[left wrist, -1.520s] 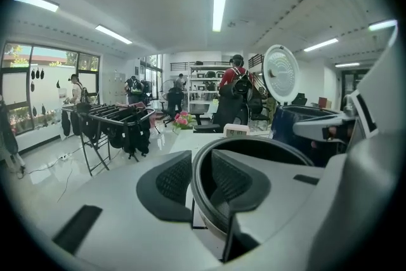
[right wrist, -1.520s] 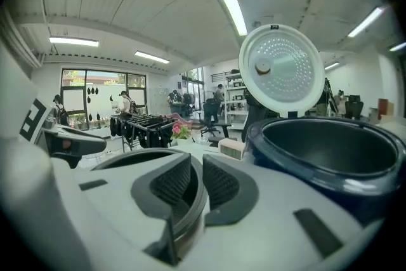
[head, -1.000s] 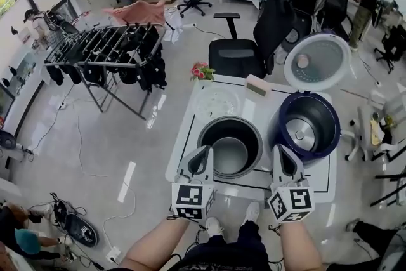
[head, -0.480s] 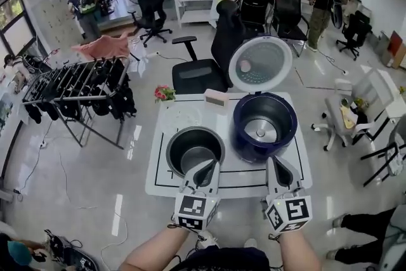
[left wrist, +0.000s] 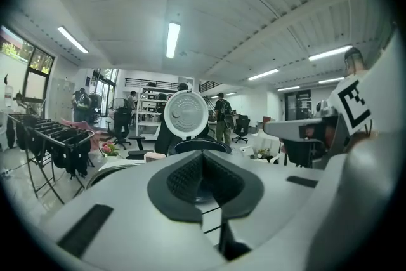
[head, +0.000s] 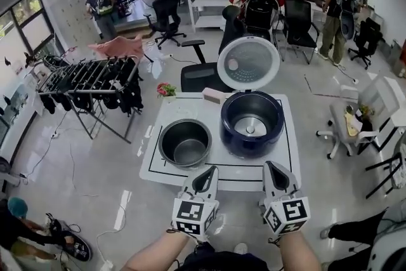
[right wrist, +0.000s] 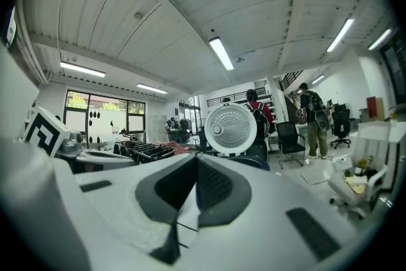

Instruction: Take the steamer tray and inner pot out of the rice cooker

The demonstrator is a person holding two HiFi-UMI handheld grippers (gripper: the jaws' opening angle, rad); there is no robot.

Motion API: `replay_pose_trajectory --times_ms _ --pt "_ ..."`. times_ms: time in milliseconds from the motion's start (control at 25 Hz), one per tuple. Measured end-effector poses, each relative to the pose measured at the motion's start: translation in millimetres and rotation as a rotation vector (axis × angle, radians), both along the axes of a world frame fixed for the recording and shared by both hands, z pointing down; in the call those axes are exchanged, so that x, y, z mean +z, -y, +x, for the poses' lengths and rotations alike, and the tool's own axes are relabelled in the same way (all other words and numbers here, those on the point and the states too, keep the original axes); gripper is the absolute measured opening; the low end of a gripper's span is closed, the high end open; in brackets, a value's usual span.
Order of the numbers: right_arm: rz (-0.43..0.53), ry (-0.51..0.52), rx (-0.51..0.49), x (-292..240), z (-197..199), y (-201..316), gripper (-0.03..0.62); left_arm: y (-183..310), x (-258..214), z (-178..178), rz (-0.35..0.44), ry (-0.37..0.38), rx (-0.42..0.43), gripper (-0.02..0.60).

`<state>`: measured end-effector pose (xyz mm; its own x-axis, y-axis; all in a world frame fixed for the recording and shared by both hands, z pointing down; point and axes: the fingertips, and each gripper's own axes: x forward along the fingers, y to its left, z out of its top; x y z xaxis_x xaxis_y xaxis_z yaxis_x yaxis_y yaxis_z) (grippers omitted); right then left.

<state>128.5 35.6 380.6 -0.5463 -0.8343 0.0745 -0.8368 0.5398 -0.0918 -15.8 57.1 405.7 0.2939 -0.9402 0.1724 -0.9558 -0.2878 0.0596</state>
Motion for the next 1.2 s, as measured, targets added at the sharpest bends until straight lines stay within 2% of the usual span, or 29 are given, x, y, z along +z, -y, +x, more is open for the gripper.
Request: replay_pose_trajectory --times_ms 360,520,720,1200 --pt "-0.02 0.024 -0.155 12 11 -40 0.002 -68 7 12 -0.008 0.008 -0.161 0.003" --pt "-0.022 0.026 -0.194 11 14 -55 0.002 -90 6 15 -0.007 0.004 -0.207 0.003" --pt "-0.02 0.028 -0.21 10 17 -64 0.002 -98 4 20 0.004 -0.005 -0.223 0.003" --pt "-0.028 0.031 -0.188 10 24 -66 0.0 -94 0 29 0.015 0.003 -0.195 0.003"
